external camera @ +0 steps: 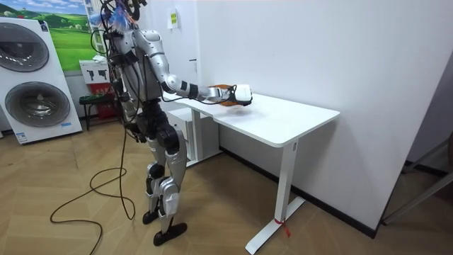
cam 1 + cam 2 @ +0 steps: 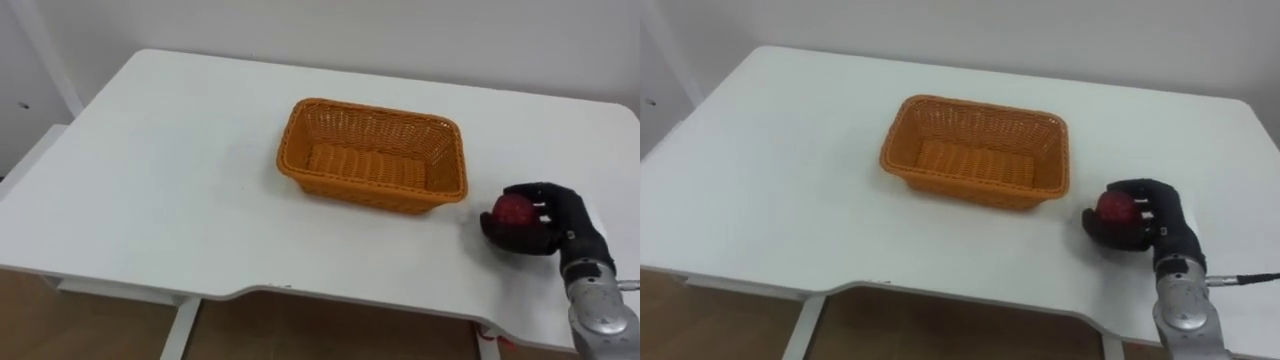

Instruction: Pick and place apple

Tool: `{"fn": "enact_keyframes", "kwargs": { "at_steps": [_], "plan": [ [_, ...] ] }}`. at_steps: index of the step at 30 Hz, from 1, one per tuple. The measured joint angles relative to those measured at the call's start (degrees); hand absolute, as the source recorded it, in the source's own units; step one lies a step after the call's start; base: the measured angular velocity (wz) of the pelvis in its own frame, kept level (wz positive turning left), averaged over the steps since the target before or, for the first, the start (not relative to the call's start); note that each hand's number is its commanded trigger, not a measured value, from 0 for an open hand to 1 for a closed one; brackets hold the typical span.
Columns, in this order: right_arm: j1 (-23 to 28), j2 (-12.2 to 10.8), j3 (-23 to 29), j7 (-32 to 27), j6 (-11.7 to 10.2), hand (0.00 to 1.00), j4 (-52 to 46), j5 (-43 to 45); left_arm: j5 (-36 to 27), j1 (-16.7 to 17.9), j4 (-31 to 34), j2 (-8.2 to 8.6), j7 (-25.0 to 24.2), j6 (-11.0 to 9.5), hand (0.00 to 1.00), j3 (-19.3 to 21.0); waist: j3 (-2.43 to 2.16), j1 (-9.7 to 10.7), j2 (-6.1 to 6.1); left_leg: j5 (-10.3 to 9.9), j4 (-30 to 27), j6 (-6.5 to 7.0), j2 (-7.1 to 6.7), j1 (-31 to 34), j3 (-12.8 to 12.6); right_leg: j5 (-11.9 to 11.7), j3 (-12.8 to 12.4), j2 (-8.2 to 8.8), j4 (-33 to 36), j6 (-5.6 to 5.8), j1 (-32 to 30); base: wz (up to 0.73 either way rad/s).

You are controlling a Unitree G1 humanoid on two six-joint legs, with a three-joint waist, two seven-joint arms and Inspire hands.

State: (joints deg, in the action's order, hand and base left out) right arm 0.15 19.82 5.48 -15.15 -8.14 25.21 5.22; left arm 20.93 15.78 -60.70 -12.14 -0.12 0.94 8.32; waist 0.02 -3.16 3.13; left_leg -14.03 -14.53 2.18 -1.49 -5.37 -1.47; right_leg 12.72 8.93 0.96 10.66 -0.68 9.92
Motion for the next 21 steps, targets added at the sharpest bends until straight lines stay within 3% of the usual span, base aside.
{"fn": "enact_keyframes", "kwargs": {
  "at_steps": [9,21],
  "plan": [
    [-0.4,0.0,0.7,-8.6,0.1,1.0,-9.5,1.1,0.0,-0.5,0.0,0.47,2.3,0.4,0.0,-0.7,0.04,-0.3,0.43,0.1,0.6,0.0,-0.08,-0.2,-0.1,0.0,-0.8,-0.02,0.0,0.01,-0.1,-0.01],
    [-1.9,0.0,-1.5,-12.9,0.1,1.0,-20.3,4.6,0.0,-1.6,-1.3,0.48,2.4,0.7,0.0,-0.8,0.25,-1.8,0.23,0.1,0.8,0.01,-0.04,0.5,0.1,0.0,-0.2,-0.03,0.0,0.0,-0.7,0.01]
  ]
}}
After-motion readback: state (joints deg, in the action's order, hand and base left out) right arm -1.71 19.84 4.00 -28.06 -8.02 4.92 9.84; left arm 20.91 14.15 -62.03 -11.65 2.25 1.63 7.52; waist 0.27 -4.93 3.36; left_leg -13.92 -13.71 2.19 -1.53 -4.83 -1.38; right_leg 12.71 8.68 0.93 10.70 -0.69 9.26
